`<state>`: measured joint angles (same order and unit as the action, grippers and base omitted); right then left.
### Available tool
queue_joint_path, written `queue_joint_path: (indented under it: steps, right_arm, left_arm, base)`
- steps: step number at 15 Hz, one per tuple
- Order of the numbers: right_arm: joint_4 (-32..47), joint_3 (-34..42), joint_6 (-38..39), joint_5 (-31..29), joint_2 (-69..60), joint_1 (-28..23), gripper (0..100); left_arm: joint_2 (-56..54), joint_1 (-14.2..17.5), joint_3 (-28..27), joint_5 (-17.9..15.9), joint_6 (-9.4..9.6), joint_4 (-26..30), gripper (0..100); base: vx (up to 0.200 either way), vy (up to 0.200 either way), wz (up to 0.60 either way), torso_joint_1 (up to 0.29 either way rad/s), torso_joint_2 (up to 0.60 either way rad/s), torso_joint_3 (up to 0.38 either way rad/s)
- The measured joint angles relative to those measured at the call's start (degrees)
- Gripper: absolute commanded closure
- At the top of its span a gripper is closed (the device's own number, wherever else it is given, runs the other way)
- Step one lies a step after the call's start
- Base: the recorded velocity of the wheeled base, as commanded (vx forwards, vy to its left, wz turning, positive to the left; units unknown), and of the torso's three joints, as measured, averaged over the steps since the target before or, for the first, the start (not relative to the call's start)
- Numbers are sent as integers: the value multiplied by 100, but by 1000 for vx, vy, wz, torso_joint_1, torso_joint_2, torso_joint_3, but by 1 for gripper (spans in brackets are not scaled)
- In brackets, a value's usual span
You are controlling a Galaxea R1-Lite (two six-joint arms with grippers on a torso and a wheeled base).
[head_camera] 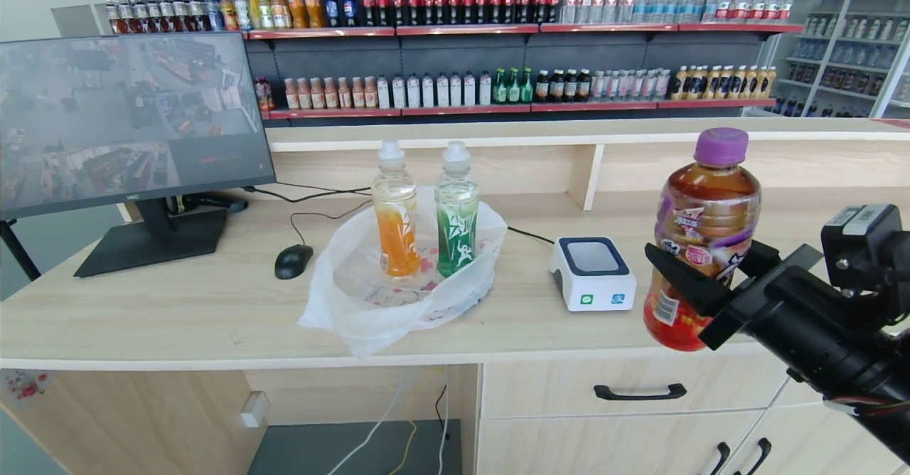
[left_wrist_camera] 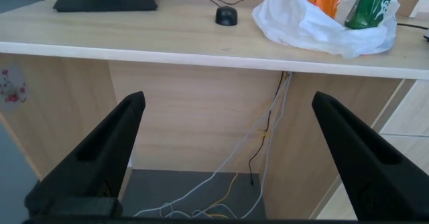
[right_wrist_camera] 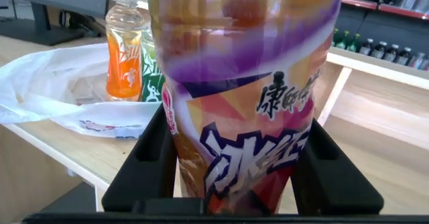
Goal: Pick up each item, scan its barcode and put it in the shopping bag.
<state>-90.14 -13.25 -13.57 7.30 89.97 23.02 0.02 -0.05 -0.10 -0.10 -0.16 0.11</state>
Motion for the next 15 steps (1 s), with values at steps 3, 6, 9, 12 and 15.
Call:
queue_joint_path:
  steps: [3, 6, 9, 12, 15]
  right_arm:
    - [9, -216, -824, 695, 118, -185, 100]
    - [22, -664, -1714, 1064, 474, -240, 100]
    - [15, -1252, -2864, 1467, 1008, -216, 100]
    - [26, -1554, -3838, 1634, 1506, -221, 100]
    - [17, -1954, -4330, 2231, 1902, -276, 100]
  left_arm:
    - [0, 5, 0, 0, 0, -4, 0]
    - [0, 5, 0, 0, 0, -4, 0]
    - [0, 5, 0, 0, 2, -1, 0]
    - [0, 5, 0, 0, 0, -1, 0]
    - [0, 5, 0, 0, 2, -1, 0]
  base:
    - [0, 0, 0, 0, 0, 0]
    - [0, 0, 0, 0, 0, 0]
    - [0, 0, 0, 0, 0, 0]
    - [0, 0, 0, 0, 0, 0]
    - [0, 0, 0, 0, 0, 0]
